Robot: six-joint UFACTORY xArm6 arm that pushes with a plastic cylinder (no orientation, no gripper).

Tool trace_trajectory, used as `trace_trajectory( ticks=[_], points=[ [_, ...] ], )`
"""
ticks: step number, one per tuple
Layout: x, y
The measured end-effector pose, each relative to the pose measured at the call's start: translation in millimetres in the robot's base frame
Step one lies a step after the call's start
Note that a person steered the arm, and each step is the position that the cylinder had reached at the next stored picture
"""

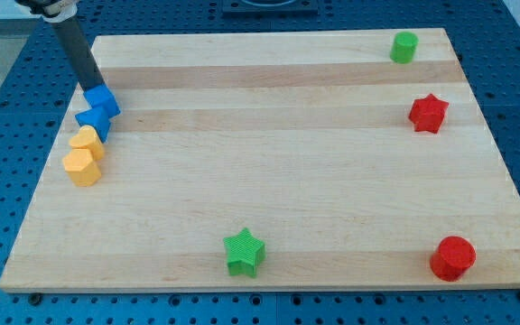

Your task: Point your arm close to the green star

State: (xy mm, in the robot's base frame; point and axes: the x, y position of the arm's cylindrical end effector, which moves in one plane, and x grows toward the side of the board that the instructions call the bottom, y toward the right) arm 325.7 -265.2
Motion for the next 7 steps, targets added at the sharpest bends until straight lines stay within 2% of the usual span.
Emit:
trace_trajectory(
  ticks=[2, 3, 4, 5, 6, 7],
  points=[
    [-20, 10],
    [-42, 73],
    [-45, 107],
    [-16, 113],
    [49, 117],
    [50, 117]
  ],
)
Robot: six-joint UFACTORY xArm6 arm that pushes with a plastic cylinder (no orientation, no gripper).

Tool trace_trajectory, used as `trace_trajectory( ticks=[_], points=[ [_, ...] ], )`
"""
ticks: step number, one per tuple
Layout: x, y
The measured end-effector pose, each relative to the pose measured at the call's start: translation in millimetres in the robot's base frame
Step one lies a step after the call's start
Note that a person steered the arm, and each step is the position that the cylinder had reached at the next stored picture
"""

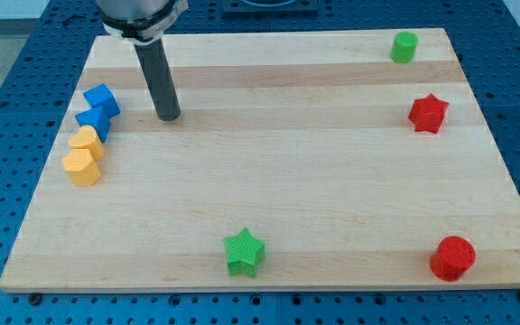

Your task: Point your arm close to the green star

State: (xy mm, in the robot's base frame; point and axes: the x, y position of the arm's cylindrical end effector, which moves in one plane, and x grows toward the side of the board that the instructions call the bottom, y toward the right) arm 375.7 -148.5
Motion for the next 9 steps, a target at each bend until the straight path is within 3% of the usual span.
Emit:
trace_trajectory(
  ticks=[3, 4, 5, 7, 9],
  points=[
    [98, 0],
    [185, 12],
    [242, 16],
    [241, 30],
    [224, 92]
  ],
)
